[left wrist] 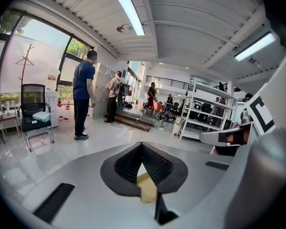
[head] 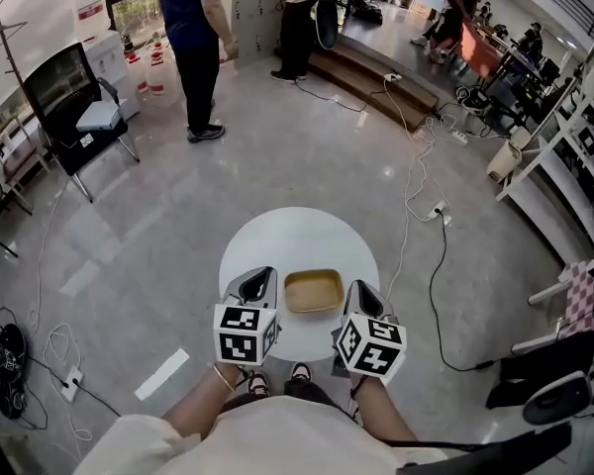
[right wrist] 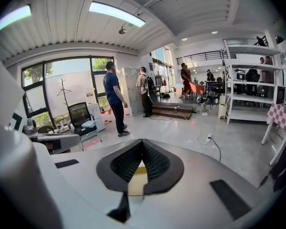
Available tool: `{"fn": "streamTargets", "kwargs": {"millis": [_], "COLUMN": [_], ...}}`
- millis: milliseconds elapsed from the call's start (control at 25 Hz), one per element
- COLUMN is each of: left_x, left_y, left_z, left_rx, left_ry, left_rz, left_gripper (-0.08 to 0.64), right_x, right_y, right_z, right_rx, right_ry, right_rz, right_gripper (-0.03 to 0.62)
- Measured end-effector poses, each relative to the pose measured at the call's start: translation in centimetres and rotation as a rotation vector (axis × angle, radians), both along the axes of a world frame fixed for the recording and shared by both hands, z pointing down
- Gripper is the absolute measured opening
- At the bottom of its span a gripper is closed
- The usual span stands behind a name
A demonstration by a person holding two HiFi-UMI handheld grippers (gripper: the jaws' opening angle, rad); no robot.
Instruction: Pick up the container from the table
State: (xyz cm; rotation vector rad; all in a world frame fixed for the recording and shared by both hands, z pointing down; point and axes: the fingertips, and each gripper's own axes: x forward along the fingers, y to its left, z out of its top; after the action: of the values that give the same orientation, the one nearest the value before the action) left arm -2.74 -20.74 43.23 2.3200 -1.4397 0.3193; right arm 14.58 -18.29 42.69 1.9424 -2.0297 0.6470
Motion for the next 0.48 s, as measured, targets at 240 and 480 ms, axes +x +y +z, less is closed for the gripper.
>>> {"fn": "streamTargets", "kwargs": {"millis": [240, 480], "left_x": [-0.9, -2.1], "left_y": [-1.1, -0.8], "left_z": [-1.2, 0.9], "left_rx": [0.02, -0.036], "left_ry": [-0.011, -0.025], "left_rz": [-0.059, -0.109], "left_gripper": [0.015, 0.015], "right_x": [0.6, 0.7], "right_y": [-2.3, -2.5], "right_z": [-0.6, 0.5], "right_rx": [0.015, -0.011], "right_ry": [-0.004, 0.005], "right_rz": [-0.032, -0.058], "right_gripper": [0.025, 0.025]}}
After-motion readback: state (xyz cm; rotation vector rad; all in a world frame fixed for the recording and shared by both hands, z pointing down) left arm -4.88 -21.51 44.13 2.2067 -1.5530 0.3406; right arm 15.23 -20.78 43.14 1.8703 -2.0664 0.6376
